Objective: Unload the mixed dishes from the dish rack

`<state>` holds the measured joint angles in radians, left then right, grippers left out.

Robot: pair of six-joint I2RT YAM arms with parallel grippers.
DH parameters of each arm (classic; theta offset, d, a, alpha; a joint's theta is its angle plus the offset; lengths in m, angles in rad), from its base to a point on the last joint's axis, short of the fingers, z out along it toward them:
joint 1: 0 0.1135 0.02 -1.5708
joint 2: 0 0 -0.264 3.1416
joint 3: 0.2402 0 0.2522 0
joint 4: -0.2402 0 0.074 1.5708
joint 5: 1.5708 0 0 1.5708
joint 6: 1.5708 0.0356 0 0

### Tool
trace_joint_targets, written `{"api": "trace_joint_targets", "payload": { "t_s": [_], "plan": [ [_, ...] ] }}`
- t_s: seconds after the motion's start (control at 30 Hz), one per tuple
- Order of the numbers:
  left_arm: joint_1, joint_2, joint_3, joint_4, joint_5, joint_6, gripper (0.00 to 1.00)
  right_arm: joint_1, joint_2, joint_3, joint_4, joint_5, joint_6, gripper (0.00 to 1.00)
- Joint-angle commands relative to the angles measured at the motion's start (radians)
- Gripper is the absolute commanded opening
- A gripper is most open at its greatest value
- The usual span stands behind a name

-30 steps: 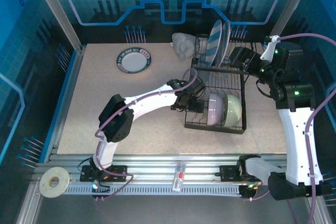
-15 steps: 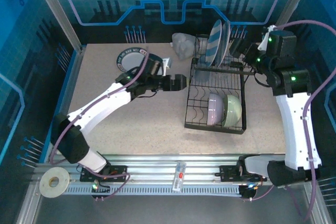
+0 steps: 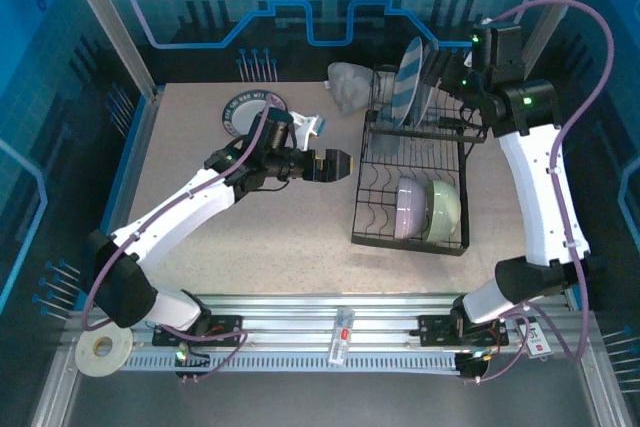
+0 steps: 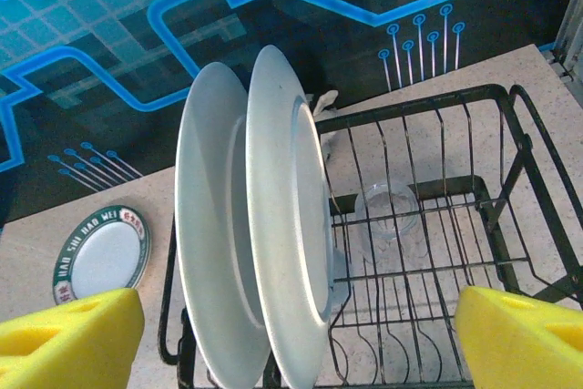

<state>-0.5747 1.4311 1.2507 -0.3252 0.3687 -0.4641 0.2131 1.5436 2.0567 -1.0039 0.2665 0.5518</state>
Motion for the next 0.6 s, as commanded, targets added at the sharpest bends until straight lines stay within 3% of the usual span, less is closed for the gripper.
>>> {"api": "trace_joint_targets", "payload": {
  "t_s": [0.0,0.57],
  "plan": [
    [0.019,-0.012,-0.020,0.088,0.060,0.005,0.99,0.012,0.041,0.083,-0.056,0.089,-0.035,0.87],
    [0.039,-0.042,-0.058,0.111,0.072,-0.014,0.99,0.028,0.154,0.139,-0.063,0.091,-0.025,0.69]
  ]
}}
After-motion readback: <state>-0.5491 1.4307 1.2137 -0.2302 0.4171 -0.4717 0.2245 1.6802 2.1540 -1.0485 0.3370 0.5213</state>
